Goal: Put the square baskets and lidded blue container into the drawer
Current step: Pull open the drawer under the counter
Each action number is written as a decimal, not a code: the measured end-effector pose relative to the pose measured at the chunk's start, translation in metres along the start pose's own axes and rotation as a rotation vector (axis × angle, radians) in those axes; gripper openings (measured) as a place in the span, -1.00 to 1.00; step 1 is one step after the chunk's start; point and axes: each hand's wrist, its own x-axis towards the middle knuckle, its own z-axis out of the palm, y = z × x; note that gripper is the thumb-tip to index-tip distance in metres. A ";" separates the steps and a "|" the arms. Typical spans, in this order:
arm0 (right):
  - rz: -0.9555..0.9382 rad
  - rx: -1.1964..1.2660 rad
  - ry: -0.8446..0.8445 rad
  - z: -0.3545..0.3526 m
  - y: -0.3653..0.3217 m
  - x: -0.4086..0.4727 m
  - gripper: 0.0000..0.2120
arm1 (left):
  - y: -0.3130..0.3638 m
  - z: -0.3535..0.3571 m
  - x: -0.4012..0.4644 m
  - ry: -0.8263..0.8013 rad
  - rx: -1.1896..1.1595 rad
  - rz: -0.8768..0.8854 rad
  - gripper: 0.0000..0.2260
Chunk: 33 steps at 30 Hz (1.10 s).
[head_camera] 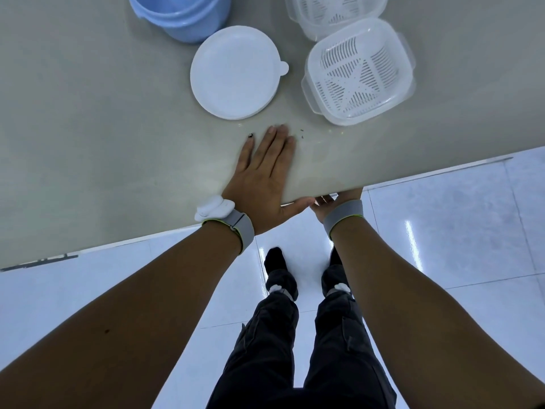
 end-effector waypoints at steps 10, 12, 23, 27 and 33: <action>0.042 0.028 -0.060 -0.015 0.001 0.002 -0.20 | 0.000 -0.002 -0.001 -0.025 0.012 -0.002 -0.12; 0.045 0.007 -0.031 -0.026 0.003 -0.002 -0.09 | 0.000 -0.002 -0.001 -0.030 0.009 -0.004 -0.12; 0.070 -0.005 0.155 -0.135 0.024 -0.047 0.01 | 0.000 -0.003 0.000 -0.053 0.004 -0.009 -0.13; 0.060 0.008 0.215 -0.180 0.033 -0.063 -0.08 | 0.001 -0.002 0.000 -0.045 -0.001 -0.013 -0.14; 0.062 0.079 0.227 -0.217 0.044 -0.085 -0.26 | 0.001 -0.003 -0.001 -0.043 -0.006 -0.019 -0.14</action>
